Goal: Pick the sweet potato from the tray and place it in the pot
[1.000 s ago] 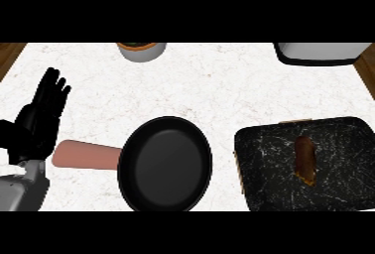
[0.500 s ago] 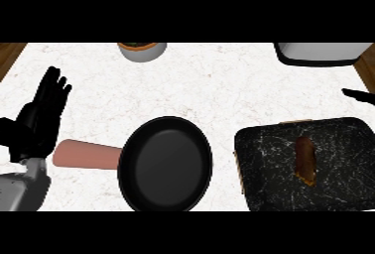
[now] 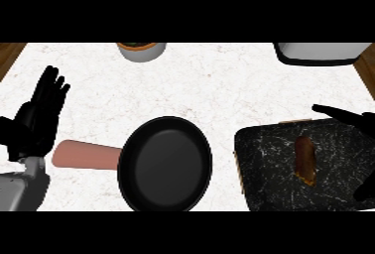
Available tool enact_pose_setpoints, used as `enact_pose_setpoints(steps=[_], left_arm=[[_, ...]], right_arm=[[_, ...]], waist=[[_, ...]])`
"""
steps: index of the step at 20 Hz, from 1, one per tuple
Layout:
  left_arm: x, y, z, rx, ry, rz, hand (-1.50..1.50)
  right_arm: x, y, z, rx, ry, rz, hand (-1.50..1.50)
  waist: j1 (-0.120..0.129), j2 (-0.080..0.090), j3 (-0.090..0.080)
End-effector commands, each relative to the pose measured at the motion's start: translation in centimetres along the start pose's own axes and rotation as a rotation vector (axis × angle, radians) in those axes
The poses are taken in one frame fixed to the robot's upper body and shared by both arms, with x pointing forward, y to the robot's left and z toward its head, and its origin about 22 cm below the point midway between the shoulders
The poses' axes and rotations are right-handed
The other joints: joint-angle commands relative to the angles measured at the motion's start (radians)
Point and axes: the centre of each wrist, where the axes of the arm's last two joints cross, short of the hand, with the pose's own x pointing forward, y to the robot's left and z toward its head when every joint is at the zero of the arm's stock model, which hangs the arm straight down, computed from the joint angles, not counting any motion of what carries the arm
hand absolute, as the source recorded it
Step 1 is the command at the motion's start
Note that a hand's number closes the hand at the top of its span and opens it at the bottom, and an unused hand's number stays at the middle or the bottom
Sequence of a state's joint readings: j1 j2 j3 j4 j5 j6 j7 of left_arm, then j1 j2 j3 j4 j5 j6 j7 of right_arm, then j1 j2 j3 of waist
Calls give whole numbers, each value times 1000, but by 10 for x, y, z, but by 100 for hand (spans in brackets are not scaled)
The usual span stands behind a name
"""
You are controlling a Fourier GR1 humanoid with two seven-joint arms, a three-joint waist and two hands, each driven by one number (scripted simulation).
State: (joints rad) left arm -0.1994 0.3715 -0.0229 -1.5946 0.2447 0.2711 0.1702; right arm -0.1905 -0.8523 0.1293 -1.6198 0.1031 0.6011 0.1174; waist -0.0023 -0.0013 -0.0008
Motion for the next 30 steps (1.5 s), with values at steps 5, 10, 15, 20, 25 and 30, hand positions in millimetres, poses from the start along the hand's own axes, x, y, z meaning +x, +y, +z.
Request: enact_pose_setpoints(steps=[5,10,15,20,25,30], left_arm=[[27,2,-18,-9,-19,1,0],[-2,7,-5,6,-4,13,0],[-5,-7,-6,-14,-5,6,0],[-7,5,-7,9,-16,-2,0],[0,-2,0,-25,12,-12,0],[-10,4,3,1,-4,15,0]], right_arm=[[11,18,-16,30,74,23,-150],[0,40,-11,18,156,74,-150],[-18,49,-36,41,140,64,-150],[-6,44,-44,14,125,88,-150],[-32,53,-46,26,175,61,-150],[-26,85,-44,46,148,77,-150]], waist=[[1,1,1],[-2,1,1],[3,2,1],[3,2,1],[4,1,1],[0,1,1]])
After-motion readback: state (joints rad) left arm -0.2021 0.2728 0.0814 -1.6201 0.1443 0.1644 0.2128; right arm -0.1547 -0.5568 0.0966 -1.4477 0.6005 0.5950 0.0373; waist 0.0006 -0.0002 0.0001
